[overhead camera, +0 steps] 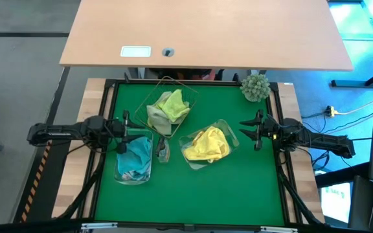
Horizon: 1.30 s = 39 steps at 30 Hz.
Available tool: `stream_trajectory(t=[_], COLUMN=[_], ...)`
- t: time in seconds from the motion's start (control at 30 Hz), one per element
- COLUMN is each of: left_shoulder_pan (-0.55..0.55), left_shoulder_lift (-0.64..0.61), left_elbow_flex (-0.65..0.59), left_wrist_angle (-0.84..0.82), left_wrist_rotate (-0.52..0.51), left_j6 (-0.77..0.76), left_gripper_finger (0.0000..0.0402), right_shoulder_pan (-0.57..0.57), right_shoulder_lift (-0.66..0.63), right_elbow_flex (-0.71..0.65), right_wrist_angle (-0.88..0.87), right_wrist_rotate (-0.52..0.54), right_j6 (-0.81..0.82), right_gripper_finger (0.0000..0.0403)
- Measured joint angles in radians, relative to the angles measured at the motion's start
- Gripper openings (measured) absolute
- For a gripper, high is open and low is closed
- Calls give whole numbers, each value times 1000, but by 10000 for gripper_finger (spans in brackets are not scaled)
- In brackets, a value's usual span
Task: Sort microfiber towel by color & place in baskets
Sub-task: Return to Home Position
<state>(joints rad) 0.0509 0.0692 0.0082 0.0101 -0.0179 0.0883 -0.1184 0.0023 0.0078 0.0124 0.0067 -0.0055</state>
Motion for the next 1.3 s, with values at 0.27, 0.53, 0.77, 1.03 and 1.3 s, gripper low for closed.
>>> stream_trajectory(t=[0.27,0.53,0.77,1.03,1.3], left_shoulder_pan=[-2,-2,-2,-2,-2], left_shoulder_lift=[-67,-67,-67,-67,-67], left_elbow_flex=[-1,-1,-1,-1,-1], left_wrist_angle=[4,5,5,5,5], left_wrist_rotate=[0,0,0,1,1], left_j6=[0,0,0,0,0], left_gripper_finger=[153,153,153,153,153], right_shoulder_pan=[0,0,0,0,0], right_shoulder_lift=[0,0,0,0,0], right_elbow_flex=[0,0,0,0,0], right_wrist_angle=[0,0,0,0,0], right_wrist_rotate=[0,0,0,0,0], right_j6=[0,0,0,0,0], right_gripper_finger=[147,147,147,147,147])
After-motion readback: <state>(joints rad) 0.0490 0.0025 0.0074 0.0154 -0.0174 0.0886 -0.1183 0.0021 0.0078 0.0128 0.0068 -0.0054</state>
